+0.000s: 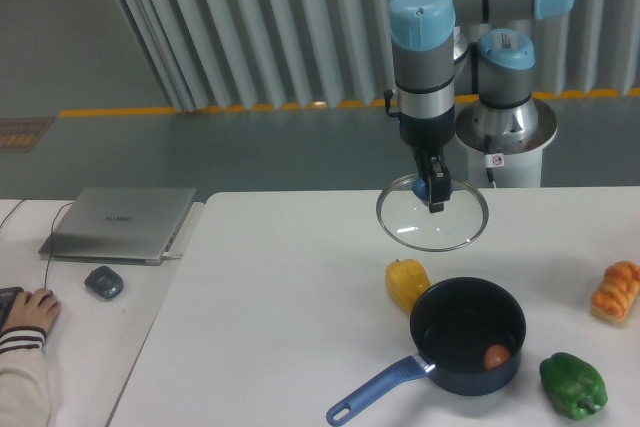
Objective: Close the pot lid
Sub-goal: 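Carry the glass lid down over the dark blue saucepan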
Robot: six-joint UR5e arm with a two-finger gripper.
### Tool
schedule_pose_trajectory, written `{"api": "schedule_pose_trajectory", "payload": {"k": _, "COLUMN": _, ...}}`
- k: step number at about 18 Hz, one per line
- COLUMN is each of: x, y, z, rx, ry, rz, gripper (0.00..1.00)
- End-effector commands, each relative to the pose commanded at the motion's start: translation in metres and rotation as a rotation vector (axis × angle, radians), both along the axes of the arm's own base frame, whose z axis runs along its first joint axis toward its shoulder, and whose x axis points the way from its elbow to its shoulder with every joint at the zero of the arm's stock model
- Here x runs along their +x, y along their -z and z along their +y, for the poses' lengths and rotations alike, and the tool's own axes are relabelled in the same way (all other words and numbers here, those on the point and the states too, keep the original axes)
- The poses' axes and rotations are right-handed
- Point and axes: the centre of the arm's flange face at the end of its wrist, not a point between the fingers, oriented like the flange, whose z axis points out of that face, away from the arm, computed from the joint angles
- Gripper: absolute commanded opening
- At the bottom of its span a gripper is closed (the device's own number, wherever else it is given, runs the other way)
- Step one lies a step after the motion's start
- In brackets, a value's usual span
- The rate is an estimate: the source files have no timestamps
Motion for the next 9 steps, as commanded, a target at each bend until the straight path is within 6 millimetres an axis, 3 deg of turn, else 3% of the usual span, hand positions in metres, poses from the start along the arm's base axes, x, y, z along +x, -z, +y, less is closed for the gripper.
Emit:
{"api": "schedule_pose_trajectory", "payload": {"k": 4, "x": -0.010, "y": 0.005, "z": 0.007, "rx": 0.011, "ry": -0.008, "rz": 0.016, "gripper": 0.47}}
{"api": "schedule_pose_trajectory", "payload": {"k": 9, "x": -0.026, "y": 0.025, "z": 0.020, "rx": -0.014, "ry": -0.015, "rz": 0.055, "gripper": 0.47}}
